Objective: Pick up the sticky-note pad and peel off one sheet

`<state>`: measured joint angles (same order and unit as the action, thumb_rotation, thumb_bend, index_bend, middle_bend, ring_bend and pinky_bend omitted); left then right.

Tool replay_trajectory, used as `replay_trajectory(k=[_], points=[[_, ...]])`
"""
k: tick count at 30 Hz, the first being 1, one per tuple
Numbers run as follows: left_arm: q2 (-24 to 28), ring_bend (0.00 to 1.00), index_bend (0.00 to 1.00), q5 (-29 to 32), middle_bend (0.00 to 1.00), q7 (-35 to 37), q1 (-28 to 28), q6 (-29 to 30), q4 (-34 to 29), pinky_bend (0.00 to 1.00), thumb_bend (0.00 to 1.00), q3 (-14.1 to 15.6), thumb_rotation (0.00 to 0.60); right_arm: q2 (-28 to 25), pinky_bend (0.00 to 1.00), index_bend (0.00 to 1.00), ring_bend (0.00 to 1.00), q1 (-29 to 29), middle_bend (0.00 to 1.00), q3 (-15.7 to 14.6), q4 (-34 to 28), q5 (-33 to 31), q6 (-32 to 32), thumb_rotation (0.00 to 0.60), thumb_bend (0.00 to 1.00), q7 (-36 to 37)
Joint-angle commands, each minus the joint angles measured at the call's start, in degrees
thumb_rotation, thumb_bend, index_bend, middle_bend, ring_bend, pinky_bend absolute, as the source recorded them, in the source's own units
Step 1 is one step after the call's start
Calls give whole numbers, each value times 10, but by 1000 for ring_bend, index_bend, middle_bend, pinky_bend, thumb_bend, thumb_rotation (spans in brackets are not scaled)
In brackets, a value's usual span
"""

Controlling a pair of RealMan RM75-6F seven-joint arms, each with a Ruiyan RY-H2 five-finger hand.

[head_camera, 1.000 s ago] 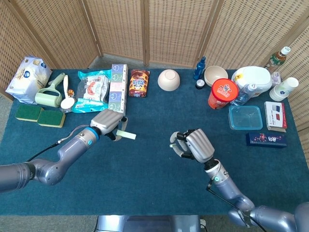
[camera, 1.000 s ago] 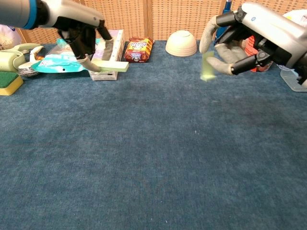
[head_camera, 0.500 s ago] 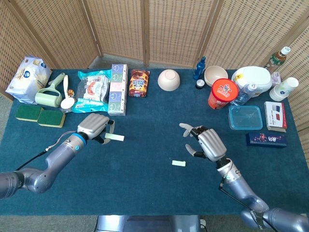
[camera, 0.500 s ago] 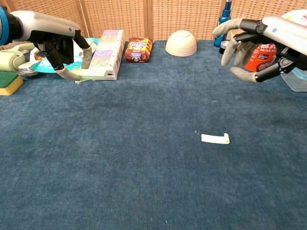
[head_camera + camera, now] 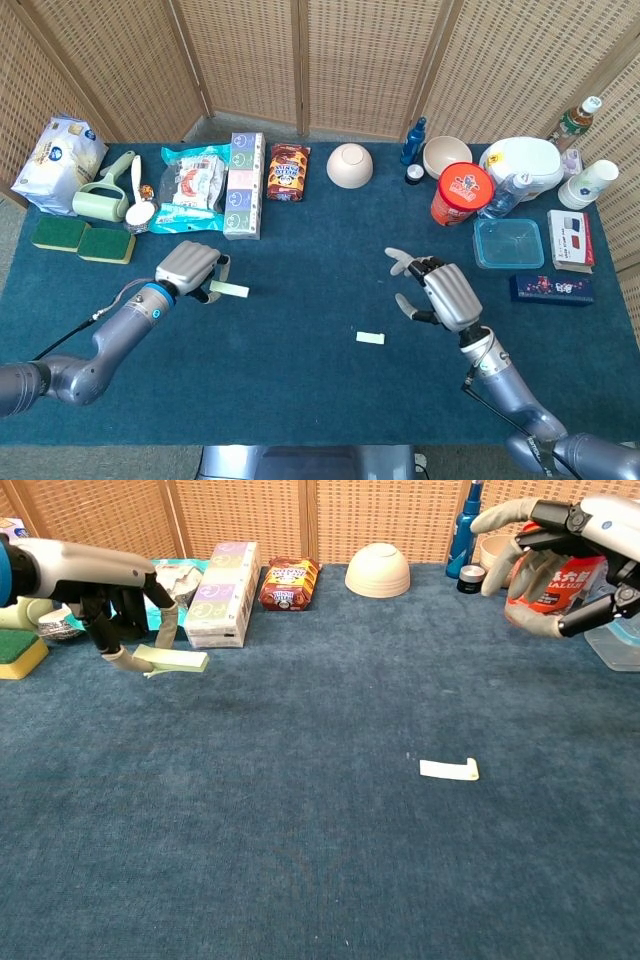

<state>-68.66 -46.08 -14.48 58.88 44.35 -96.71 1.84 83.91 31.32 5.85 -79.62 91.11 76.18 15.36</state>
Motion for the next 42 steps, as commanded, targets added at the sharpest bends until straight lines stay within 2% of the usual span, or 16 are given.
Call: replay_trajectory(k=[1, 3, 6, 9, 16, 20, 22, 30, 32, 33, 34, 42], points=[[-2, 566, 356, -2, 637, 1, -8, 3, 1, 816, 276, -1, 600, -1, 421, 144, 418, 0, 430, 1, -2, 0, -1, 600, 426, -1], [-3, 475, 296, -6, 543, 4, -15, 9, 2, 735, 263, -3, 600, -3, 421, 144, 418, 0, 430, 3, -3, -1, -1, 600, 426, -4], [-3, 415, 248, -20, 476, 16, -34, 27, 2, 696, 258, -9, 600, -9, 421, 144, 418, 2, 431, 6, -9, -2, -5, 600, 426, -10], [-2, 385, 243, -43, 442, 26, -57, 60, 1, 683, 257, -15, 600, -14, 421, 144, 418, 3, 431, 9, -13, -6, -9, 600, 426, -13], [8, 383, 251, -97, 440, 44, -118, 145, -21, 675, 253, -16, 600, -23, 421, 138, 416, 2, 432, 17, -21, -24, -20, 600, 426, -22], [16, 384, 267, -127, 440, 53, -159, 196, -32, 675, 250, -10, 600, -33, 388, 128, 410, -2, 428, 22, -31, -44, -32, 600, 426, -27], [24, 384, 272, -148, 440, 62, -199, 252, -41, 675, 248, -1, 600, -41, 361, 125, 398, -7, 416, 25, -37, -57, -33, 600, 426, -47], [18, 384, 282, -209, 440, 84, -299, 374, -37, 675, 246, 18, 600, -62, 252, 125, 324, -23, 328, 26, -65, -89, -36, 600, 426, -122], [17, 384, 283, -225, 440, 89, -332, 410, -34, 675, 246, 25, 600, -70, 231, 126, 269, -31, 309, 23, -77, -99, -36, 600, 426, -153], [20, 384, 284, -232, 440, 94, -370, 452, -35, 675, 246, 40, 600, -82, 227, 124, 253, -47, 300, 14, -88, -115, -31, 600, 426, -189], [19, 384, 287, -243, 440, 98, -386, 468, -33, 674, 246, 46, 600, -87, 223, 121, 242, -54, 282, 13, -100, -121, -25, 600, 426, -204], [15, 384, 291, -281, 440, 119, -476, 528, -11, 672, 245, 65, 600, -112, 213, 114, 200, -104, 251, 7, -159, -146, 27, 600, 426, -258]])
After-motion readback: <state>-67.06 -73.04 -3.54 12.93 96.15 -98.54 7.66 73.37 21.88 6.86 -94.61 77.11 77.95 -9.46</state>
